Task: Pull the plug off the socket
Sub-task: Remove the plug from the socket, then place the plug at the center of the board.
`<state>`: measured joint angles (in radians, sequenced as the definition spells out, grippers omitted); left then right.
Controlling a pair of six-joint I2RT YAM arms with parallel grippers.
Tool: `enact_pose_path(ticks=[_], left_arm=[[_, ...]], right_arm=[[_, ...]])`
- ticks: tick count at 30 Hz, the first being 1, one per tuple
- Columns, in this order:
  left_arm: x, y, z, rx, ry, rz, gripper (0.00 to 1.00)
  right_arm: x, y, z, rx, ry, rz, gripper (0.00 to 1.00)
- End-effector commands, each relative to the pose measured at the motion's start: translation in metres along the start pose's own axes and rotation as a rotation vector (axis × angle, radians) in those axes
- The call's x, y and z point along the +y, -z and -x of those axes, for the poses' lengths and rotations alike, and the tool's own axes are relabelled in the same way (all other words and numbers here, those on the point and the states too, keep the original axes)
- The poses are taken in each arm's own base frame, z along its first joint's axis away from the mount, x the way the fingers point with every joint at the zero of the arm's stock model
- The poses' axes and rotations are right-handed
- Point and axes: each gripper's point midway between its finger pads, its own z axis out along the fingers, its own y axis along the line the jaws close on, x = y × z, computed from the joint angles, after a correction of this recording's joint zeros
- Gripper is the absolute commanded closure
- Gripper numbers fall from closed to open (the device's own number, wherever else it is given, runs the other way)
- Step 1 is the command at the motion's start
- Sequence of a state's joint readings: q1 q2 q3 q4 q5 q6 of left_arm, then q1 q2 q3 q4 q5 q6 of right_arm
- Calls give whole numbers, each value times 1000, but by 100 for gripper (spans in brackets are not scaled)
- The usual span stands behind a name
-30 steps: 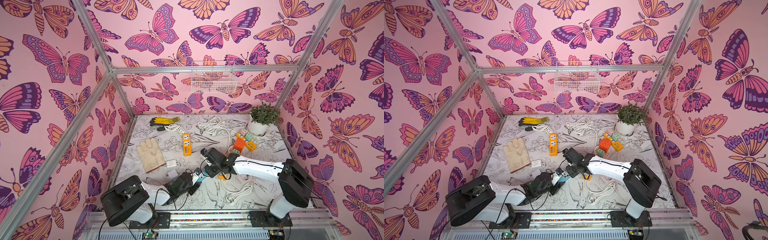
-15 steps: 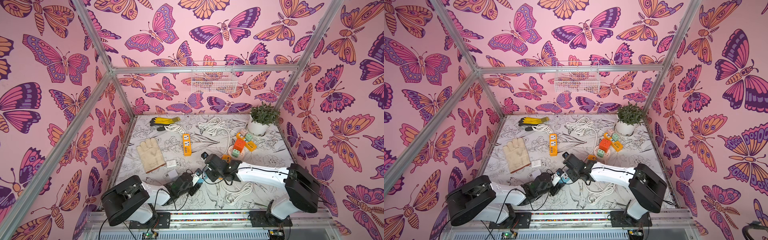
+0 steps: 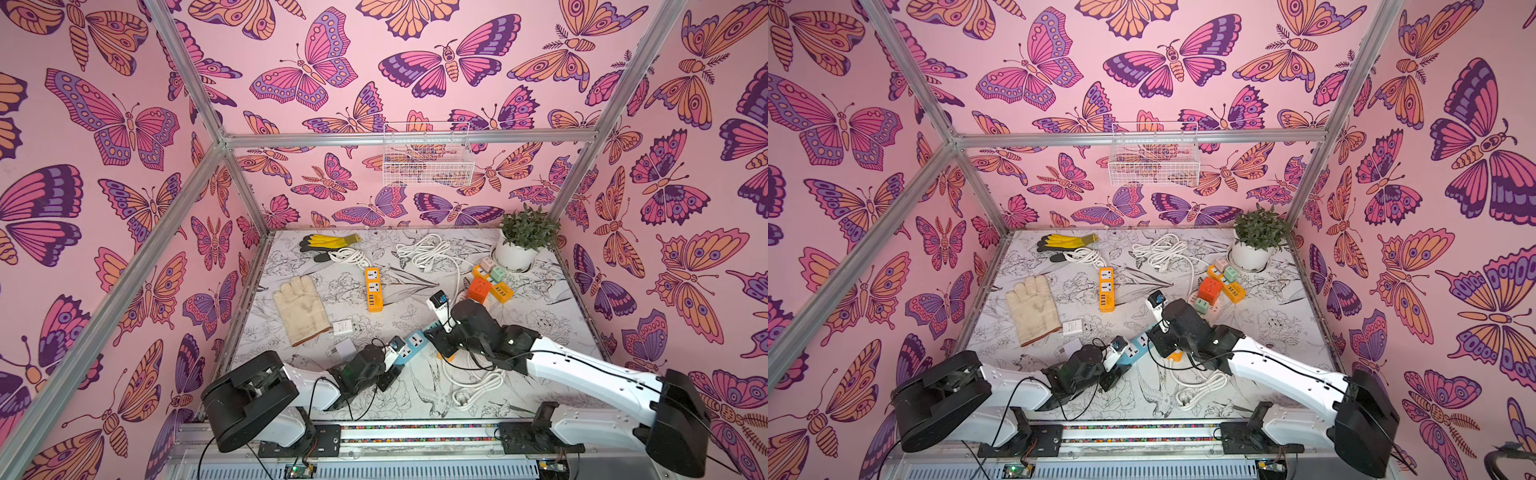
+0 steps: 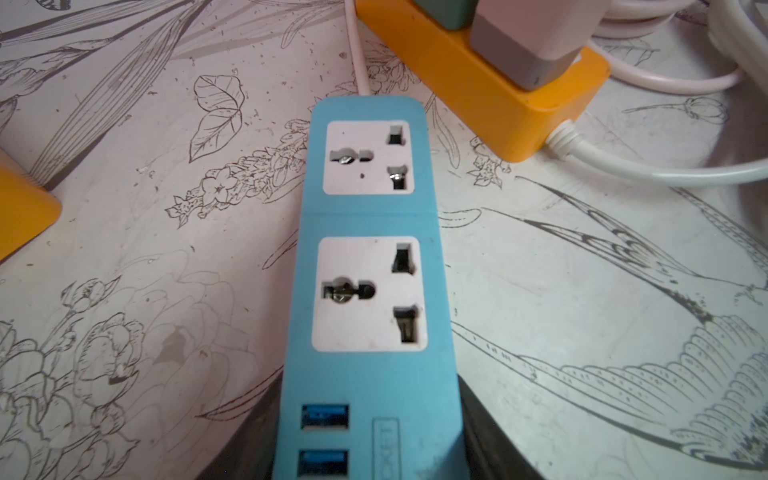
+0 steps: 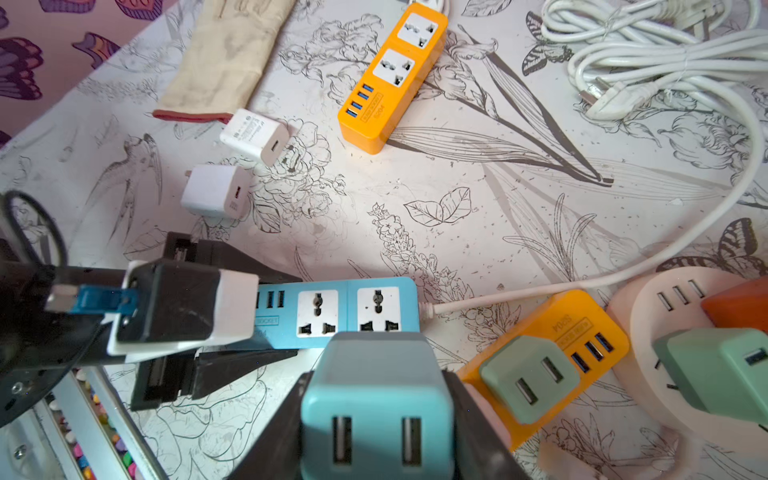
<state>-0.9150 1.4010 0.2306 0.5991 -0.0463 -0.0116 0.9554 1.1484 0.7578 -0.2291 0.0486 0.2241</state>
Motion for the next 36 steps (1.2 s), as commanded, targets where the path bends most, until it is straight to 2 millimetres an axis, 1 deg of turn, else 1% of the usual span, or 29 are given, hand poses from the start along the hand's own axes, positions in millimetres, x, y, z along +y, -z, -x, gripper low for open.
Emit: enact_pose_path(ticks=[1,2,3,5,7,9,10,12,15,16,18,20,22,25,28,29,31,32,36], left_arm=[[-5,10,18,-27,65,-29,21],[-3,17,32,-46,88,-21,14],[-1,24,44,-58,101,-14,8],[-1,38,71,-103,106,-16,5],[1,55,91,-154,111,-15,3],[7,79,113,-238,148,-8,0],[12,90,121,-273,185,-1,0],[28,117,137,-361,309,6,0],[56,153,150,-466,530,-14,0],[62,163,152,-490,579,-22,0],[74,184,158,-540,654,-23,0],[79,197,160,-563,677,-10,0],[82,204,161,-569,680,11,1],[82,207,160,-559,684,21,0],[81,208,159,-557,696,10,1],[81,209,159,-563,703,10,0],[81,213,160,-583,719,10,1],[81,218,163,-598,719,8,0],[80,229,166,-633,705,13,0]], right_arm=[[-6,14,11,-118,-91,23,62],[-7,20,13,-162,-117,38,62],[-9,26,17,-207,-143,51,62],[-13,35,21,-280,-190,77,62],[-16,43,25,-340,-227,105,61],[-19,49,28,-368,-262,130,61],[-20,49,29,-371,-278,140,61],[-17,50,35,-376,-308,183,61],[-8,43,42,-365,-355,255,61],[-5,39,45,-355,-370,274,61],[2,29,50,-323,-404,322,62],[11,16,54,-273,-427,370,62],[22,-1,57,-198,-434,414,62],[39,-31,57,-86,-429,439,62],[53,-69,46,72,-398,402,62],[58,-85,38,134,-385,387,62],[67,-107,30,218,-351,373,62],[74,-115,25,260,-333,377,62],[87,-145,16,361,-300,384,61]])
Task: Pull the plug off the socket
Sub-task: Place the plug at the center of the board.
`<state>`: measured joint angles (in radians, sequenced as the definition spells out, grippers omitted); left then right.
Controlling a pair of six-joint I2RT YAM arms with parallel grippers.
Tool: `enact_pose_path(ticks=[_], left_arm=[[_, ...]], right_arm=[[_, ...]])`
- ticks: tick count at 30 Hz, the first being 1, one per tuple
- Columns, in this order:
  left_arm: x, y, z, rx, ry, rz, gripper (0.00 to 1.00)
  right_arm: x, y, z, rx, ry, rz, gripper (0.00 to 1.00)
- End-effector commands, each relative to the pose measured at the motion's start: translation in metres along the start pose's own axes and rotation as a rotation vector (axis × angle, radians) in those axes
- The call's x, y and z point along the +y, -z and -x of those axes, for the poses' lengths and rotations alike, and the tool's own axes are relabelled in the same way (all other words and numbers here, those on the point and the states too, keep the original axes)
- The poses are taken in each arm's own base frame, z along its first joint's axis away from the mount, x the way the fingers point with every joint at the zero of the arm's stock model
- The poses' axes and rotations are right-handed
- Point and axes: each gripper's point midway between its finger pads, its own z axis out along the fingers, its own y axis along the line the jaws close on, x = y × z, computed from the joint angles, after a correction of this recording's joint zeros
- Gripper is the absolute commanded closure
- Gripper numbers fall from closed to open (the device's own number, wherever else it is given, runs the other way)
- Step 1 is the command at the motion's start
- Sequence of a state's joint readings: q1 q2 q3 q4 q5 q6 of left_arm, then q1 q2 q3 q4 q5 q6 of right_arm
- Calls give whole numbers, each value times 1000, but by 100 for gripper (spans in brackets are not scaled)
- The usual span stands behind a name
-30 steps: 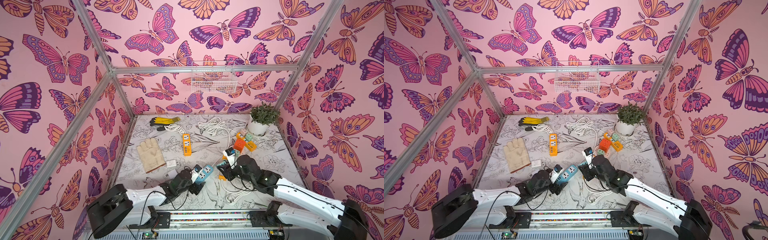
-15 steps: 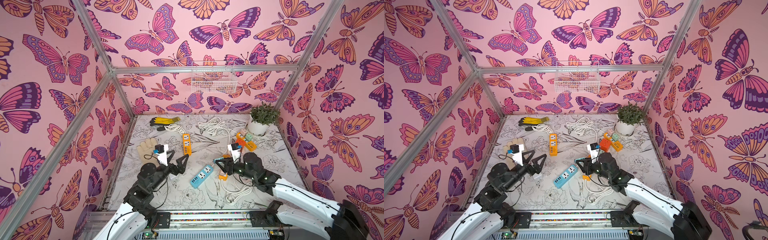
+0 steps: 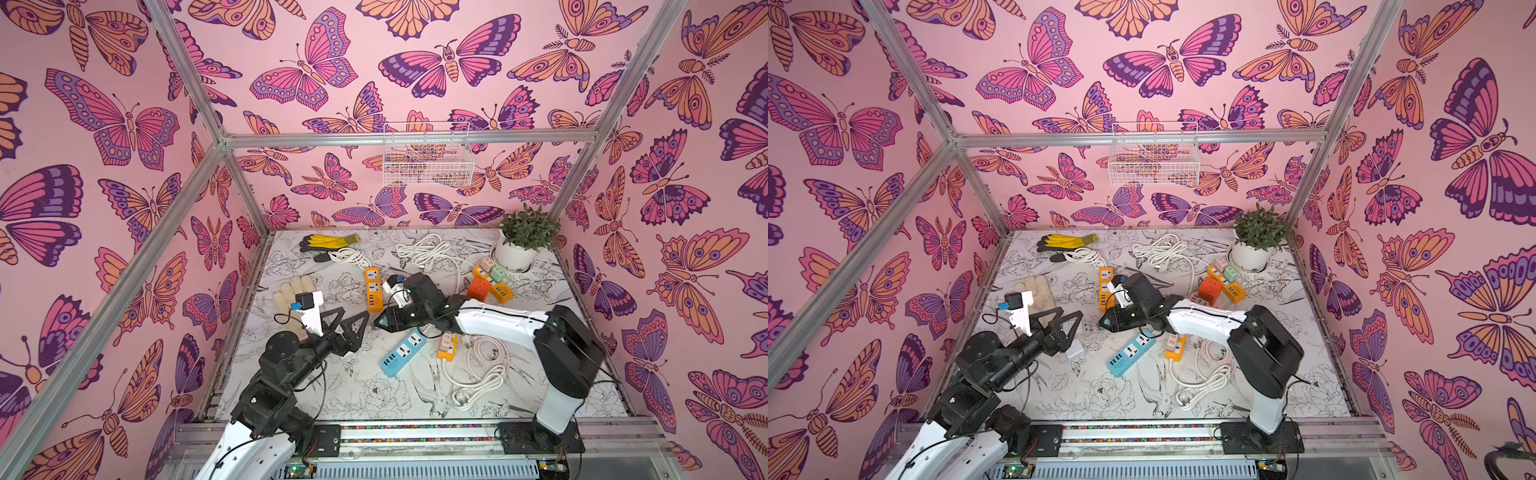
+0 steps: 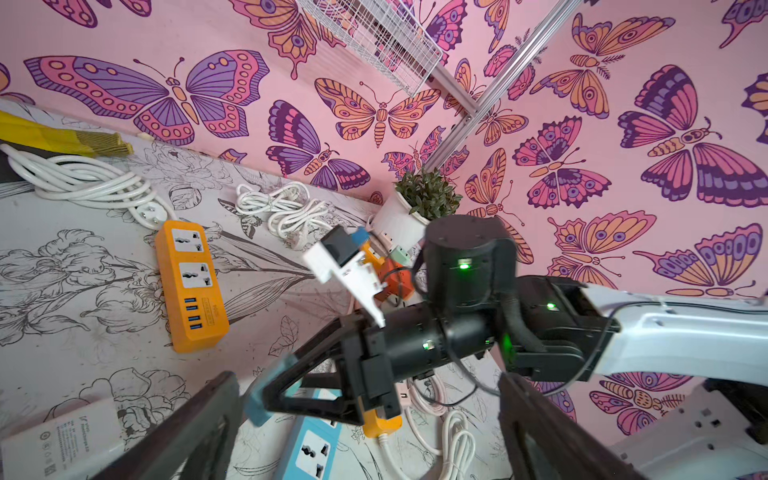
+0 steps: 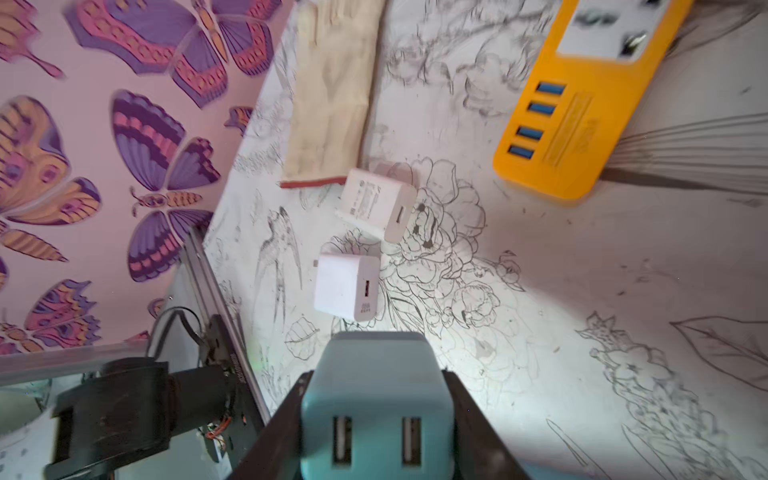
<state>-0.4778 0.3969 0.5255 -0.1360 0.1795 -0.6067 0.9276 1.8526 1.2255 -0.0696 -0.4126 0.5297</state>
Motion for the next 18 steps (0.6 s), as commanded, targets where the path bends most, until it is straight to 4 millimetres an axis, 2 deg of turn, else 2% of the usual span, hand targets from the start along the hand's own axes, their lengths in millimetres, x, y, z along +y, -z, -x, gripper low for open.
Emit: enact_pose_path(ticks=[1,5,11,18], left_arm=[[-4,10,9,-31,5,-4,0],[-9,19,13,-62,11,-22,0],[-14,27,17,-89,7,-44,0],[-12,24,13,-75,17,-45,0]], right_arm=[[-7,-21,-23,152,-1,-22,61],[-11,-47,-24,214,-18,-10,61],[-11,-70,-26,273,-19,-5,57],[-7,-87,-19,286,-1,-22,38]])
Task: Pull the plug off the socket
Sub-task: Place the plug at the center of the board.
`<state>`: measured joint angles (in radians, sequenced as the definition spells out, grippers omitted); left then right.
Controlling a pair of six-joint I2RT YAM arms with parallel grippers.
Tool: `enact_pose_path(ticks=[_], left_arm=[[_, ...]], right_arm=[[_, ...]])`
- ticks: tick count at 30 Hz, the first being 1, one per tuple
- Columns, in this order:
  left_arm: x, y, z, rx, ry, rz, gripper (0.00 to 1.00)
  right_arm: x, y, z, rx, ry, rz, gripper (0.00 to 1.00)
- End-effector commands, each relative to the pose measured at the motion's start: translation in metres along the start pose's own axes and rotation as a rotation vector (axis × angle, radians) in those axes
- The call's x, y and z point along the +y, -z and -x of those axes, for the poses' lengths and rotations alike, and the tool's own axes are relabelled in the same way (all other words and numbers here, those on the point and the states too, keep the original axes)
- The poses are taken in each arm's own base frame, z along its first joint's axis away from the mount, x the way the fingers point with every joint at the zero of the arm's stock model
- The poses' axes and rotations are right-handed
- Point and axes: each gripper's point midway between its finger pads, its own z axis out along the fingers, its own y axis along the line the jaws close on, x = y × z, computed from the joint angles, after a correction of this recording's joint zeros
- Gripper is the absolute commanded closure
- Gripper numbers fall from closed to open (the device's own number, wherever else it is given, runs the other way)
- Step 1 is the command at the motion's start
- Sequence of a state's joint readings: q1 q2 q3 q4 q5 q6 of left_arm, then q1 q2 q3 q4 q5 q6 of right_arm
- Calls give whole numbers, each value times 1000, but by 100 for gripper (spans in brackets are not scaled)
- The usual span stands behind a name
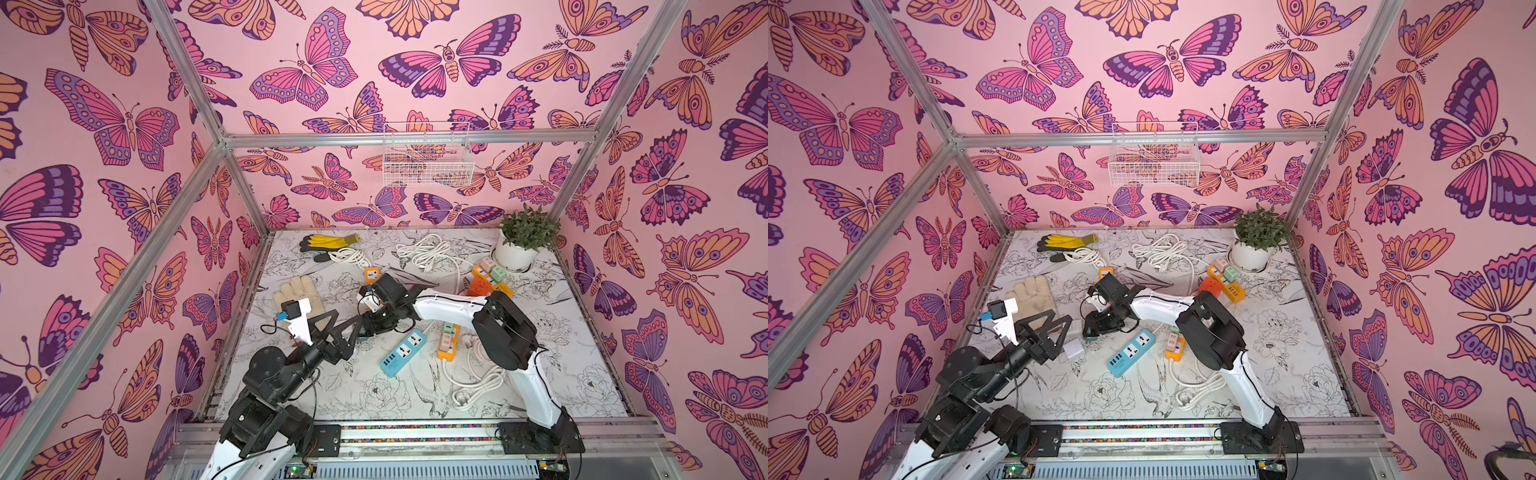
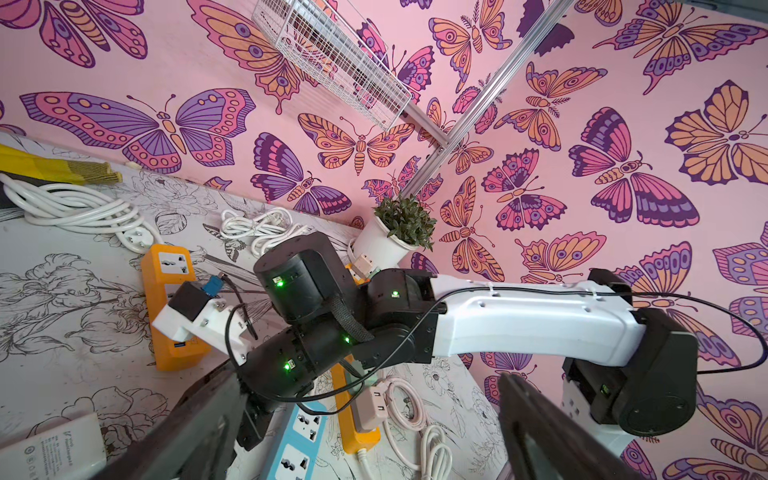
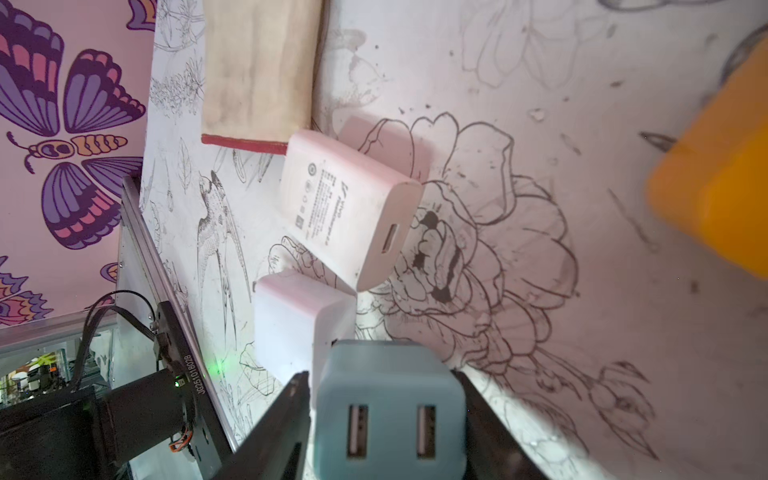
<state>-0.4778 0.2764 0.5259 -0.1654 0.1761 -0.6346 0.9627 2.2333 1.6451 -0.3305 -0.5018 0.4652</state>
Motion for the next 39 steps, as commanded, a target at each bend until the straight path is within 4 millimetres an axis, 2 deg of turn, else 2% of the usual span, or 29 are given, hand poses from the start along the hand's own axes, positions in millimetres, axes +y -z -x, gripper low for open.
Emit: enact_pose_path(ticks=[1,5,8,13,16,18,22,24,26,30,33,36,39], left_arm=[[0,1,1,-1,6,2,1],[-3,3,4,-13,9,-8,0],[-7,6,9,-25,4,-20,1],[-18,7,14,-32,7,-61,0],[-26,5,15,-33,21,-113,0],[-30,3,12,-20,39,-147,0],[-30,-11,-5,42,101,-192,0],[-32,-21,-17,99,118,-236,0],[-29,-34,-32,165,156,-237,0],[-18,-60,-71,296,177,-179,2],[-18,-75,-107,381,109,-146,2],[-6,-88,-137,452,87,-81,2],[11,-98,-154,486,111,-9,2]], right_arm=[[0,-6,-6,46,13,-24,34],[4,5,2,17,56,-60,23],[6,27,8,-17,119,-119,19],[19,80,13,-145,231,-200,20],[23,121,7,-281,278,-232,20],[24,159,0,-409,294,-270,20],[9,221,-32,-610,257,-347,20],[-5,247,-50,-704,214,-380,20],[-20,263,-68,-762,153,-373,20],[-62,280,-101,-829,-48,-319,21],[-92,281,-121,-847,-218,-261,23],[-105,277,-130,-834,-311,-226,24],[-111,269,-131,-732,-338,-279,30]])
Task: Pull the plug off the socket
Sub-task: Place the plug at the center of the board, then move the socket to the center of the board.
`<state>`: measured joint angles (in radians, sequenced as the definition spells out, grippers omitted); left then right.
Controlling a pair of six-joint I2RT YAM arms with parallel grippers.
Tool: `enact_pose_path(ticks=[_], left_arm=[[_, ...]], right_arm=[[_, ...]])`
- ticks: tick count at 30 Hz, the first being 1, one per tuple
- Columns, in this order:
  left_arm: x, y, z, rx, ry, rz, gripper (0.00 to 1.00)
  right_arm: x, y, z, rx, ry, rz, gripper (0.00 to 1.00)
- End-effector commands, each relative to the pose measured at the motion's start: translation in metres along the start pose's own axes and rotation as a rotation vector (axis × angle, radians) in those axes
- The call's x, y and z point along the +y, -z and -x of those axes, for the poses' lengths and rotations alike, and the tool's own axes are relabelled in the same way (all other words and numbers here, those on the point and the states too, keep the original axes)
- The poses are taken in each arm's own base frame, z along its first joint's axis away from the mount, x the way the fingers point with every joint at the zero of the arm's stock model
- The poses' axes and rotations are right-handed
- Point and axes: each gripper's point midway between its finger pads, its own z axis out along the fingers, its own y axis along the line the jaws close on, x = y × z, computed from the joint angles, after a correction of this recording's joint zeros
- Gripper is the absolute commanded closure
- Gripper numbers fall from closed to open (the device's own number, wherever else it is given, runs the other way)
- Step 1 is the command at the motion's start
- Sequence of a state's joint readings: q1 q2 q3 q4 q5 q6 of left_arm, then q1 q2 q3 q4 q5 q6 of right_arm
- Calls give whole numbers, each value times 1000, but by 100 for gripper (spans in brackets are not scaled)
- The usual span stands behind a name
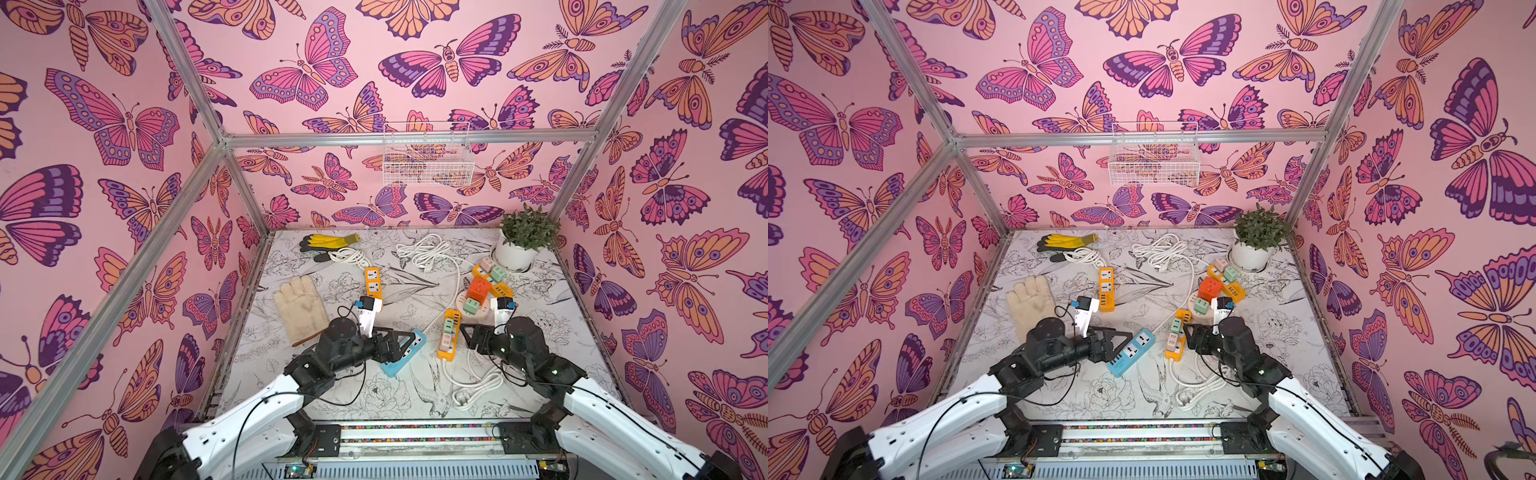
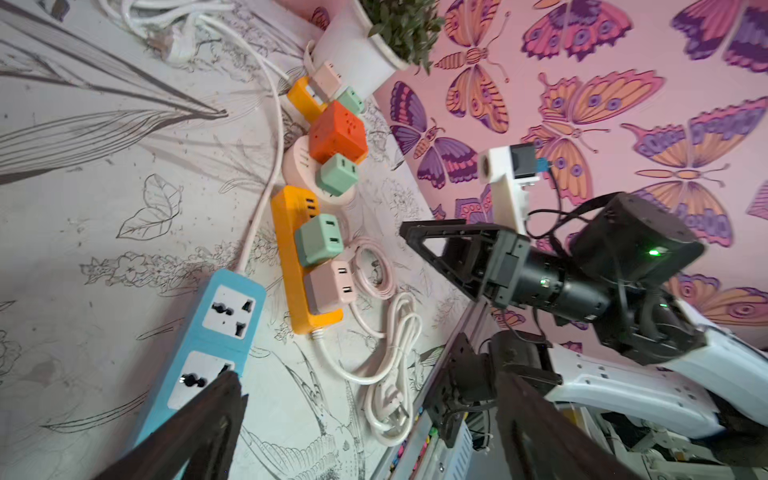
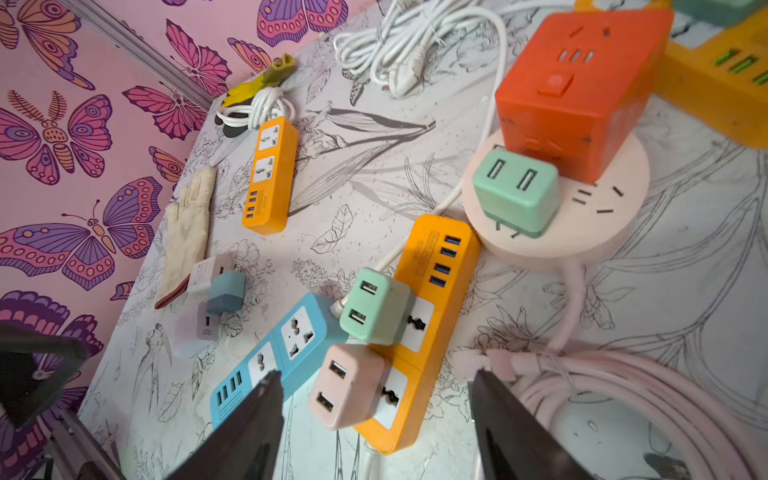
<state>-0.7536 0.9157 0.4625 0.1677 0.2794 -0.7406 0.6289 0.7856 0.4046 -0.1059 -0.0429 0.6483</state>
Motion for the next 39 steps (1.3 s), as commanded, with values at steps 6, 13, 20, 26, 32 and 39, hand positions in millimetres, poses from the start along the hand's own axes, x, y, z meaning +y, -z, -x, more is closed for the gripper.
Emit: enact_pose_path(ticks=[6,13,20,26,32,39], left_arm=[[41,-13,2,-65,-10,157,1],[56,0,5,-125,-11,210,0],[60,8,5,-144,-19,228,0],[64,13,4,-150,-20,234,0],[63,18,9,-172,-24,234,0],[76,22,-5,-152,-16,254,0]], right_arm=[[6,-18,-6,225,21,-201,45],[-7,-29,12,199,24,-563,41],[10,-60,10,226,24,-538,42],[21,-78,0,268,31,-500,46],[10,-90,-8,296,43,-570,47],[1,-96,-11,334,119,-634,58]])
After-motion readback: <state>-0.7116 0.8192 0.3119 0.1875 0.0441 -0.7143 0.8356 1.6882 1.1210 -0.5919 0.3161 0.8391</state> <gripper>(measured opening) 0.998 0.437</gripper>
